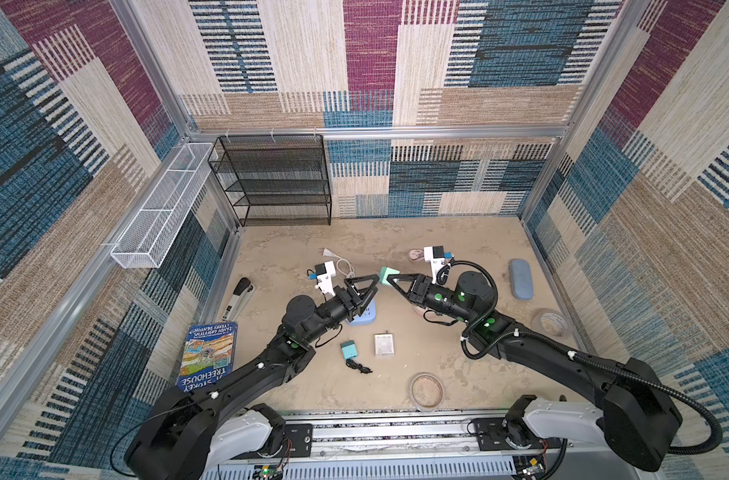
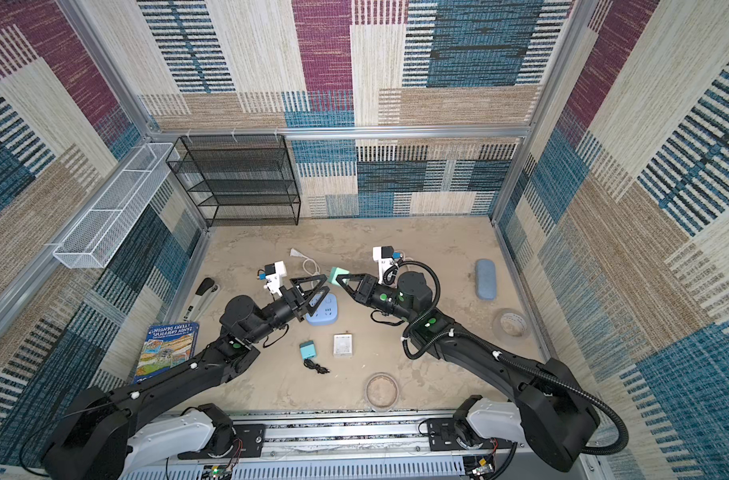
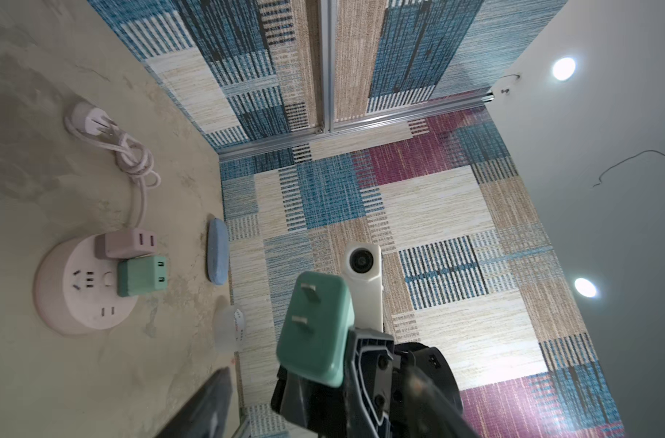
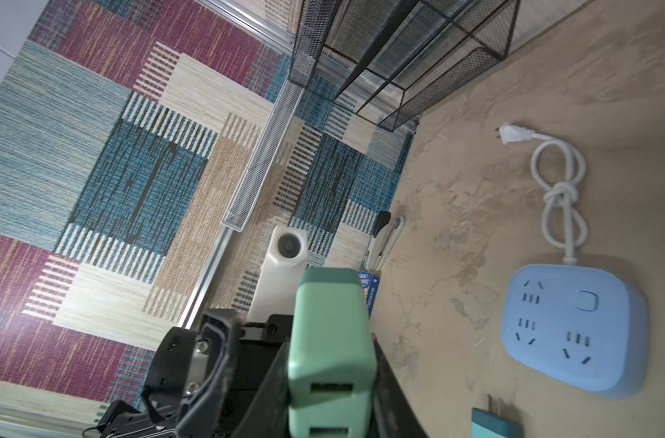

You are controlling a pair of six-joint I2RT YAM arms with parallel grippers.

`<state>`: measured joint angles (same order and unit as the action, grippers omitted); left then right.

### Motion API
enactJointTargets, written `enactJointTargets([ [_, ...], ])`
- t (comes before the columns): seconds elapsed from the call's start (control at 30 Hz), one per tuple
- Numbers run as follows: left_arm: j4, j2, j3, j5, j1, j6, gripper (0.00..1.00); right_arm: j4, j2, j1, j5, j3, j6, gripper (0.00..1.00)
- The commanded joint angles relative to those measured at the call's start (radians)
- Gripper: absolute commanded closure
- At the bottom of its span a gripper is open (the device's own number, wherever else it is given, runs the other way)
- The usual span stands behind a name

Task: Insert the plug
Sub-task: 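Withdraw the left gripper while the right gripper carries the charger over the pink strip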

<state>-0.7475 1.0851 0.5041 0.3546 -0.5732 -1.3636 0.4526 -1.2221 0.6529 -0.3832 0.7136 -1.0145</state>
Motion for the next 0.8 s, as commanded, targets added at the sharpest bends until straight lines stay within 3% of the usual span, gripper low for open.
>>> enactJointTargets([
  [0.0,0.411,-0.096,0.068,-0.039,0.025,0.205,0.0,-0.188,0.024,-0.012,0.054,0.031,0.09,1.0],
  [0.17,1.051,-0.153,0.317,-0.185,0.031,0.593,0.0,-0.557,0.029,-0.021,0.187,0.161,0.258,1.0],
  [0.3,1.322,-0.082,0.437,-0.257,0.031,0.775,0.01,-0.761,0.02,-0.025,0.293,0.247,0.344,1.0],
  [0.47,1.391,-0.013,0.445,-0.248,0.03,0.834,0.1,-0.916,-0.022,-0.031,0.342,0.331,0.418,1.0],
  [0.77,1.323,-0.002,0.417,-0.206,0.032,0.845,0.11,-1.125,-0.18,-0.055,0.308,0.504,0.518,1.0],
])
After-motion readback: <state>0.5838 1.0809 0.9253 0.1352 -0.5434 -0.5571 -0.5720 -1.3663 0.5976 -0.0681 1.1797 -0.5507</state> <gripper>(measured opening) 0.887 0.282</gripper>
